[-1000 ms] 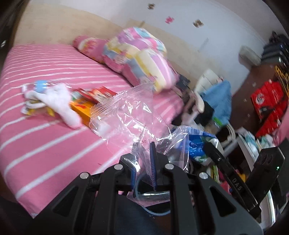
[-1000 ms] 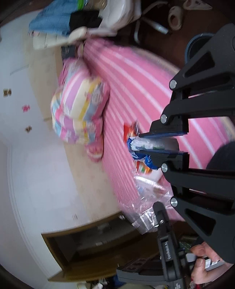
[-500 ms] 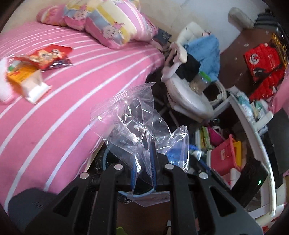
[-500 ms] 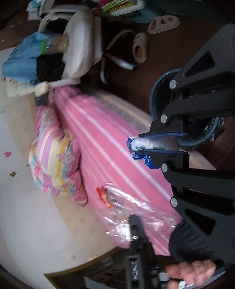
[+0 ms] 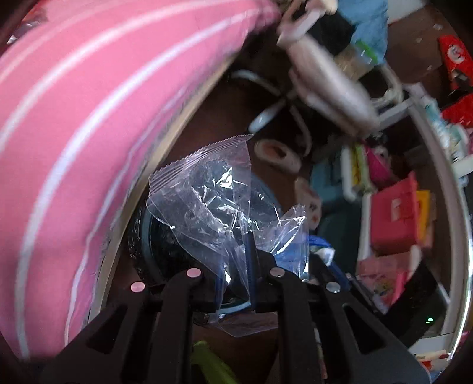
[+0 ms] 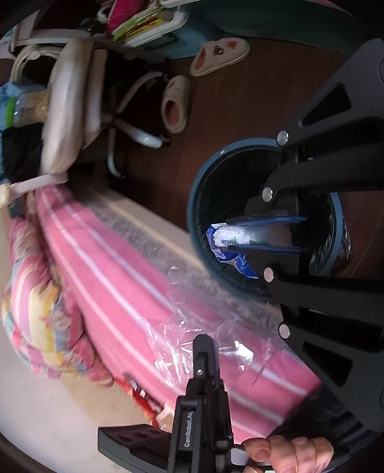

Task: Collect trash
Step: 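Open both grippers to drop the bag and wrapper into the bin, then move both grippers back to the white cloth and tape roll, then grasp the white tape roll with the left gripper while the right grasps the white cloth, then carry the tape roll and cloth in both grippers over the trash bin, then open both grippers to drop the tape roll and cloth into the bin, then move both grippers back to the yellow wrapper and orange box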

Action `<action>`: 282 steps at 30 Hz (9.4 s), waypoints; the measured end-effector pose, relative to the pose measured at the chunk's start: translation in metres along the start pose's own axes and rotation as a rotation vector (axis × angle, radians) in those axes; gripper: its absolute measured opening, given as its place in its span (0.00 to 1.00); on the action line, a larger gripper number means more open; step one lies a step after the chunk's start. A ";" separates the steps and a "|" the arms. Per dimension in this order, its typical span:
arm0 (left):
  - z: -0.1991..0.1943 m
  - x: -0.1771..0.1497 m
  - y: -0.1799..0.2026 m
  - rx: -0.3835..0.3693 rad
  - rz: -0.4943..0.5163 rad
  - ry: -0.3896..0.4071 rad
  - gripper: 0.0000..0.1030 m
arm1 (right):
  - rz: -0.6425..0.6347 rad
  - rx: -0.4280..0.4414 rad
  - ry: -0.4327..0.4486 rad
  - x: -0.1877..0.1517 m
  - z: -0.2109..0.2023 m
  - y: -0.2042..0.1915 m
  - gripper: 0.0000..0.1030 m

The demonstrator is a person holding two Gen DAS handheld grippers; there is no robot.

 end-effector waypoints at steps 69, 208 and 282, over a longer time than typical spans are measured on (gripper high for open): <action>-0.352 -0.083 -0.385 -0.298 -0.754 0.738 0.67 | -0.749 0.413 0.283 0.055 -0.002 -0.529 0.93; -0.110 -0.030 -0.017 -0.230 -0.282 0.269 0.09 | -0.051 0.068 0.291 0.069 -0.101 -0.039 0.07; -0.320 -0.128 -0.351 -0.212 -0.806 0.646 0.83 | -0.273 0.557 0.012 0.083 0.008 -0.409 0.87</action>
Point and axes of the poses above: each gripper's, at about its wrist camera, not at the fingertips, and z roughly the way its jaws point, y to its right, x to its top, the point moved 7 cm from there along z, roughly the way its jaws point, and after that the axes turned 2 degrees about -y, right-handed, at the moved point
